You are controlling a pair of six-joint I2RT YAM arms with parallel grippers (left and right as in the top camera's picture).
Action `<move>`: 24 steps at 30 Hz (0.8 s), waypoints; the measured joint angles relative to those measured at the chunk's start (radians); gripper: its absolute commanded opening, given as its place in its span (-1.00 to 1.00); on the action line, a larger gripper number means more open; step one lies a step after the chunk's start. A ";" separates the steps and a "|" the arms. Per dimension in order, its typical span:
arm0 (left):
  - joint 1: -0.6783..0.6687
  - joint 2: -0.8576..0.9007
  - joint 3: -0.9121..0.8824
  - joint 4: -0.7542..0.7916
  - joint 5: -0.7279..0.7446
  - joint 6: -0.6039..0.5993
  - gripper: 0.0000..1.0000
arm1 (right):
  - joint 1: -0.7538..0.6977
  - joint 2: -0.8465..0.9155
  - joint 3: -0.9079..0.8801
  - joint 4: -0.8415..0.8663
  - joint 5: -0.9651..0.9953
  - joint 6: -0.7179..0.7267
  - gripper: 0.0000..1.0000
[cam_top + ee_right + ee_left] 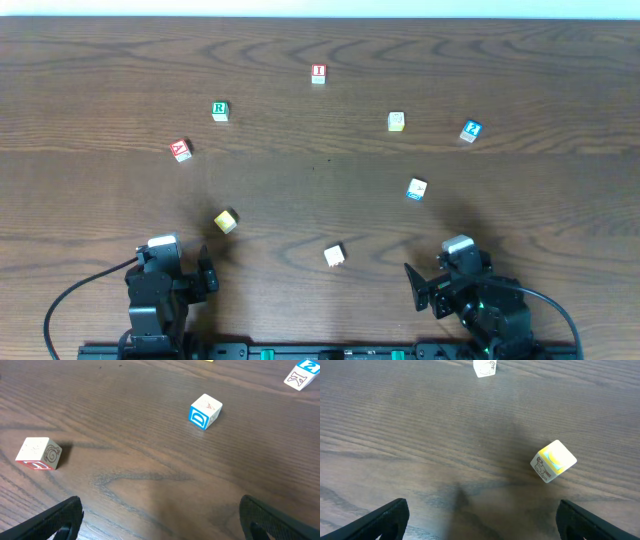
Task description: Spell out Ai2
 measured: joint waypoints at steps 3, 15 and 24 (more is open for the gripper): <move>0.000 0.000 0.000 0.000 0.000 0.000 0.91 | 0.000 0.000 0.000 0.000 0.000 0.000 0.99; 0.000 0.000 0.000 0.000 0.000 0.000 0.90 | 0.000 0.000 0.000 0.000 0.001 0.000 0.98; 0.000 0.000 0.000 0.000 0.000 0.000 0.91 | 0.000 0.000 -0.006 0.136 0.003 0.111 0.98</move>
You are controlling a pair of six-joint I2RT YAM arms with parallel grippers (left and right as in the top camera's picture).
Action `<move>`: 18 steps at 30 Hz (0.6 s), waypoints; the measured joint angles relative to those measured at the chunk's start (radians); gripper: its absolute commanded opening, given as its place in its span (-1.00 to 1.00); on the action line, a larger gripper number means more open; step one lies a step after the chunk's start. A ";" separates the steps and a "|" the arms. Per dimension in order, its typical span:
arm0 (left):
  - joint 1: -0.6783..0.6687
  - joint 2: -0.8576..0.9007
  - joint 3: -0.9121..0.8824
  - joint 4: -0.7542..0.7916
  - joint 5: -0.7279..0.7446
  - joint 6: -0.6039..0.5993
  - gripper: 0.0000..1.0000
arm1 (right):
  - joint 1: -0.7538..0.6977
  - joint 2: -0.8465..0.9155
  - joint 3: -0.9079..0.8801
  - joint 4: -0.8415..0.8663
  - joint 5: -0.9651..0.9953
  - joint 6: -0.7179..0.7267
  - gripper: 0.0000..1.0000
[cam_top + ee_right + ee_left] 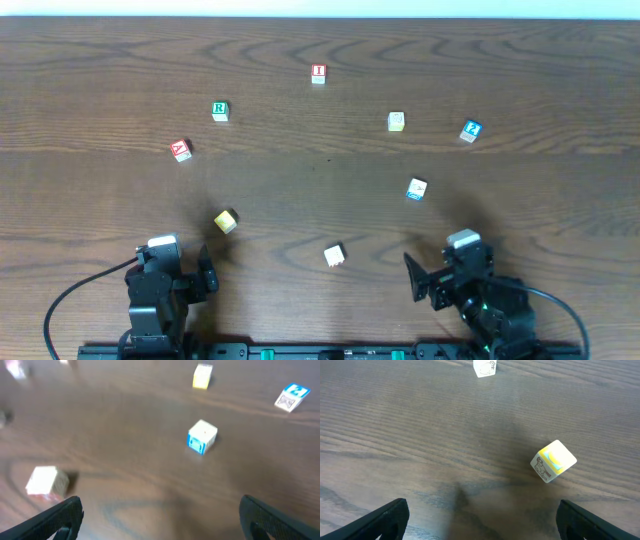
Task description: Spell out Ai2
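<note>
The red A block (180, 150) lies at the left of the table. The red I block (318, 73) is at the far middle, and the blue 2 block (471, 130) at the far right; the 2 block (291, 397) also shows in the right wrist view. My left gripper (480, 522) is open and empty near the front left, with a yellow block (553, 461) just ahead of it. My right gripper (160, 522) is open and empty at the front right. Its view is blurred.
A green R block (220, 111), a pale yellow block (396, 121), a blue D block (417, 189), the yellow block (226, 221) and a white block (334, 255) are scattered on the wooden table (320, 200). Both arm bases stand at the front edge.
The right arm has shifted a little and its wrist view now takes in more of the far table, blurred. The left arm and all blocks are where they were.
</note>
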 measured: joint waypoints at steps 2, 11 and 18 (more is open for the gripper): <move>0.000 0.000 0.000 0.000 0.000 0.000 0.91 | 0.000 0.000 -0.001 0.042 -0.001 0.098 0.99; 0.000 0.000 0.000 0.000 0.000 0.000 0.91 | 0.000 0.000 -0.001 0.095 -0.079 0.491 0.98; 0.000 0.000 0.000 0.000 0.000 0.000 0.91 | 0.000 0.054 -0.016 0.425 -0.215 0.571 0.99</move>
